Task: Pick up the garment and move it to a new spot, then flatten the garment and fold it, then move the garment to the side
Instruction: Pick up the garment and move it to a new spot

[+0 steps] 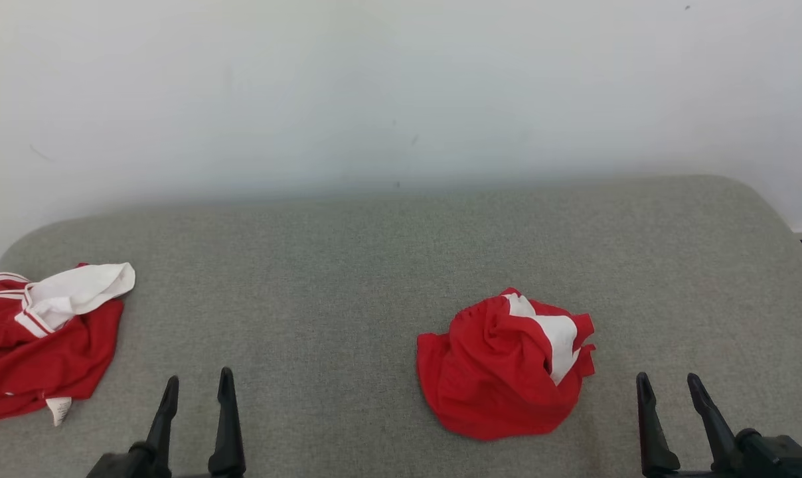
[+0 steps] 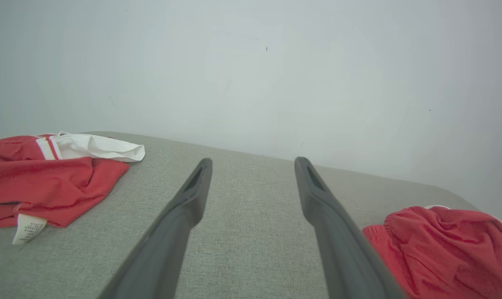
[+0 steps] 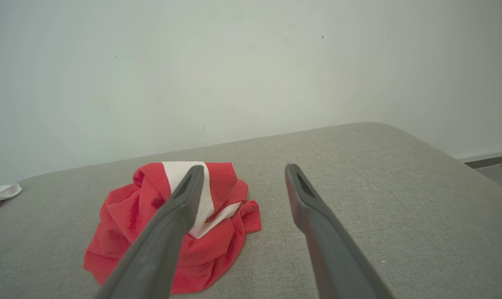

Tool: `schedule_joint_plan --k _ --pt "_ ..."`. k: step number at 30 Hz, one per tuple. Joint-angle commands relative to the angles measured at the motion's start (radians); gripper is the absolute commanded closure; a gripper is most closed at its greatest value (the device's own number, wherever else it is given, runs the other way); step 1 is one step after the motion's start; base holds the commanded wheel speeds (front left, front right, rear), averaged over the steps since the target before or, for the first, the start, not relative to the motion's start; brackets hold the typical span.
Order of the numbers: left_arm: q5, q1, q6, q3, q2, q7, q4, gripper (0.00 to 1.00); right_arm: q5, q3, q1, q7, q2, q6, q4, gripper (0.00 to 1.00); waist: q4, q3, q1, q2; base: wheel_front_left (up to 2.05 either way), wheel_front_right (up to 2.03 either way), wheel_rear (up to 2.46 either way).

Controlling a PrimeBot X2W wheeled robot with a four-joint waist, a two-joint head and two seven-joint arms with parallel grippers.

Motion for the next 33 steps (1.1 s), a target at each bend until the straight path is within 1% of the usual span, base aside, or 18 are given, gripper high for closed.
schedule_joint_plan --k 1,2,7,10,14,16,21,26,33 --pt "0.044 0.038 -0.027 0.033 -0.008 -0.003 -0.014 0.0 0.001 -0.01 0.017 -0.007 -0.002 -0.002 0.01 0.0 0.014 -0.019 0.0001 0.0 0.0 0.0 0.0" --pt "0.044 0.038 -0.027 0.033 -0.008 -0.003 -0.014 0.0 0.001 -0.01 0.017 -0.007 -0.002 -0.002 0.01 0.0 0.014 -0.019 0.0001 0.0 0.0 0.0 0.0" --pt "0.144 0.104 -0.083 0.117 -0.022 -0.003 -0.041 0.0 -0.03 -0.01 0.033 -0.013 -0.005 -0.002 0.03 0.0 0.01 -0.034 0.0001 0.0 0.0 0.0 0.0" --pt "0.196 0.14 -0.116 0.14 -0.027 -0.003 -0.031 0.0 -0.035 -0.002 0.044 -0.023 -0.014 -0.002 0.044 0.0 0.003 -0.04 0.0001 0.0 0.0 0.0 0.0" --pt "0.223 0.179 -0.152 0.168 -0.041 -0.003 0.002 0.0 -0.037 0.014 0.057 -0.04 -0.029 -0.002 0.065 0.0 -0.003 -0.046 0.0001 0.0 0.0 0.0 0.0" --pt "0.235 0.187 -0.163 0.177 -0.049 -0.003 0.014 0.0 -0.042 0.031 0.065 -0.046 -0.043 -0.002 0.076 0.0 -0.003 -0.049 0.0001 0.0 0.0 0.0 0.0" --pt "0.255 0.203 -0.177 0.194 -0.069 -0.003 0.04 0.0 -0.053 0.051 0.08 -0.058 -0.062 -0.002 0.086 0.0 0.004 -0.054 0.0001 0.0 0.0 0.0 0.0" --pt "0.262 0.202 -0.186 0.211 -0.08 -0.003 0.06 0.0 -0.056 0.041 0.092 -0.064 -0.056 -0.002 0.087 0.0 0.011 -0.057 0.0001 0.0 0.0 0.0 0.0" --pt "0.264 0.195 -0.193 0.223 -0.089 -0.003 0.079 0.0 -0.056 0.042 0.084 -0.061 -0.047 -0.002 0.079 0.0 0.004 -0.052 0.0001 0.0 0.0 0.0 0.0"
